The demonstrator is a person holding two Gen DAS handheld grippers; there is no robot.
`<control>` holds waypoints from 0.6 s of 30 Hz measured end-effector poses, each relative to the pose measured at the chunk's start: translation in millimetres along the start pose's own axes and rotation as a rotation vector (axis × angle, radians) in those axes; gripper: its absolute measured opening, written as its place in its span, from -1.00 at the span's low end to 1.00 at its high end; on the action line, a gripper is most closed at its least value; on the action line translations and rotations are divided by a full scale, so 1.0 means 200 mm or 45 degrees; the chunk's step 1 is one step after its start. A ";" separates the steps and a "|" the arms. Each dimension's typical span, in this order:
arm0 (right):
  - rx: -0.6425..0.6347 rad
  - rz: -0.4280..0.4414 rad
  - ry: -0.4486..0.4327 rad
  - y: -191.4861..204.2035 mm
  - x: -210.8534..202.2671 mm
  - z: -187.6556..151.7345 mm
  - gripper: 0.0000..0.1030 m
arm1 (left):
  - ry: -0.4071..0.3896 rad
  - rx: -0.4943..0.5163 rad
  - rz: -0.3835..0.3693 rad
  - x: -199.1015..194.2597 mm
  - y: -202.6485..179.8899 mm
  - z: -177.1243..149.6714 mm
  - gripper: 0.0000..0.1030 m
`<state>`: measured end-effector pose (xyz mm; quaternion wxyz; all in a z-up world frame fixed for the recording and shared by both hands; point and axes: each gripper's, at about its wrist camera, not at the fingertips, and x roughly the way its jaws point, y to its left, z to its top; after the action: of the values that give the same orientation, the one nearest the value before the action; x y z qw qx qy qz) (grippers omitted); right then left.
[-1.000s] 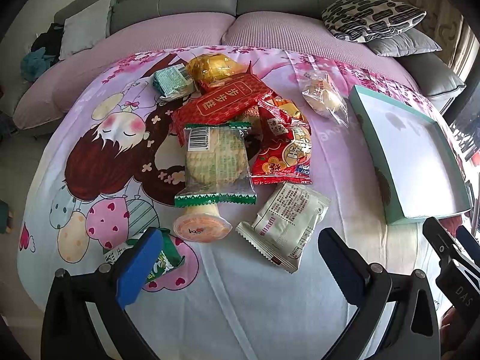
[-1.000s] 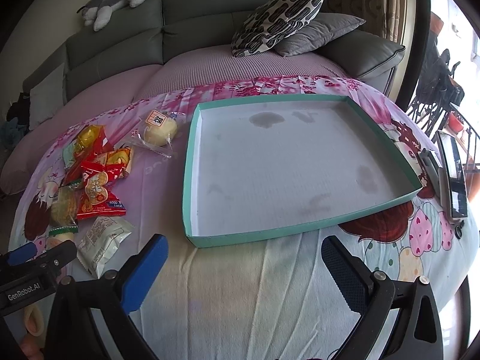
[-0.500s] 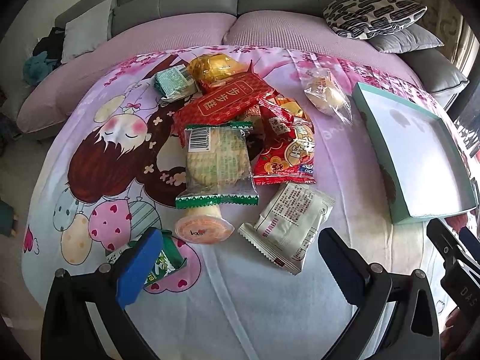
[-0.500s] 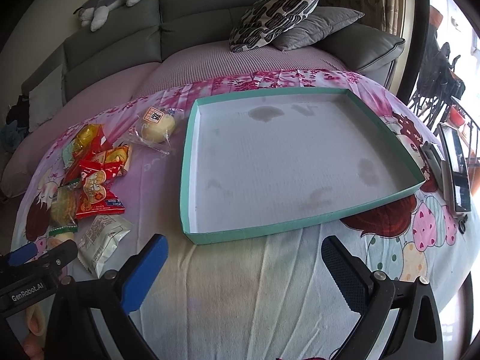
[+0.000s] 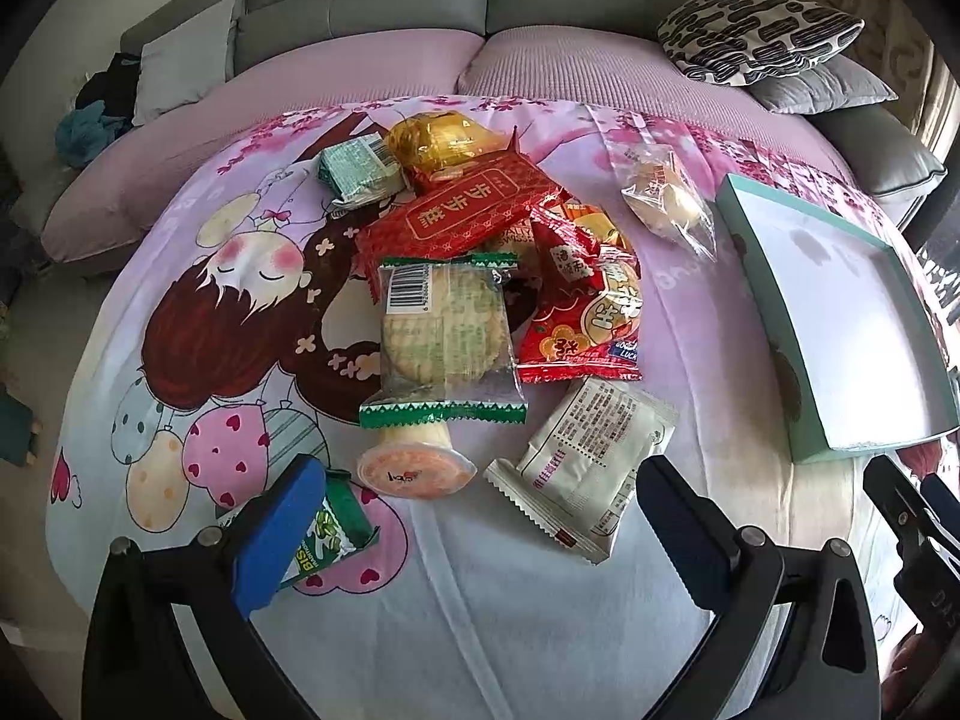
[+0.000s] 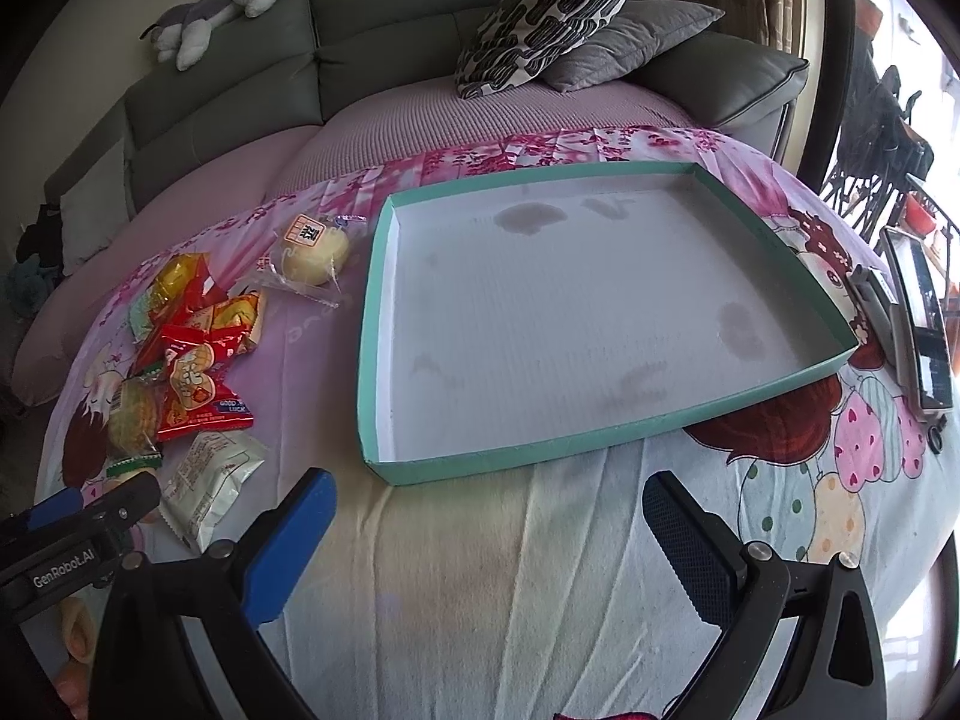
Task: Organize snacks
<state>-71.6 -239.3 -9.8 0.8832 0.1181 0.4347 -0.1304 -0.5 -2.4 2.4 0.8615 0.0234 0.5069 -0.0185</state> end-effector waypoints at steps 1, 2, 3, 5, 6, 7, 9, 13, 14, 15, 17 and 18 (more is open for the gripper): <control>0.002 0.001 0.000 0.00 0.00 0.00 1.00 | -0.002 0.001 -0.001 0.00 0.00 0.00 1.00; 0.003 0.002 -0.001 0.00 0.00 0.00 1.00 | -0.004 0.002 -0.001 0.00 0.00 0.00 1.00; 0.004 0.004 -0.002 0.00 0.00 0.00 1.00 | -0.005 0.003 -0.001 0.00 0.00 0.00 1.00; 0.005 0.005 -0.002 0.00 0.00 0.00 1.00 | -0.006 0.003 -0.001 0.00 0.00 0.00 1.00; 0.006 0.008 0.000 0.00 0.00 0.00 1.00 | -0.007 0.003 0.000 0.00 0.00 0.00 1.00; 0.007 0.011 0.003 0.00 0.01 0.00 1.00 | -0.008 0.003 0.000 0.00 0.00 0.00 1.00; 0.011 0.020 0.006 -0.01 0.01 0.01 1.00 | -0.010 0.003 0.000 0.01 -0.01 0.01 1.00; 0.026 0.029 0.008 -0.02 0.01 0.01 1.00 | -0.012 0.005 0.007 0.01 -0.01 0.02 1.00; 0.029 0.030 0.010 -0.03 0.02 0.01 1.00 | -0.012 0.006 0.007 0.01 -0.01 0.02 1.00; 0.032 0.031 0.013 -0.03 0.02 0.01 1.00 | -0.012 0.008 0.008 0.01 -0.02 0.02 1.00; 0.031 0.032 0.016 -0.03 0.02 0.01 1.00 | -0.011 0.006 0.008 0.01 -0.02 0.02 1.00; 0.028 0.034 0.019 -0.03 0.03 0.01 1.00 | -0.013 0.005 0.007 0.01 -0.01 0.02 1.00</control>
<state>-69.1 -246.1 -13.7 0.8802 0.1348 0.4382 -0.1225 3.5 -5.4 2.1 0.8640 0.0264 0.5025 -0.0172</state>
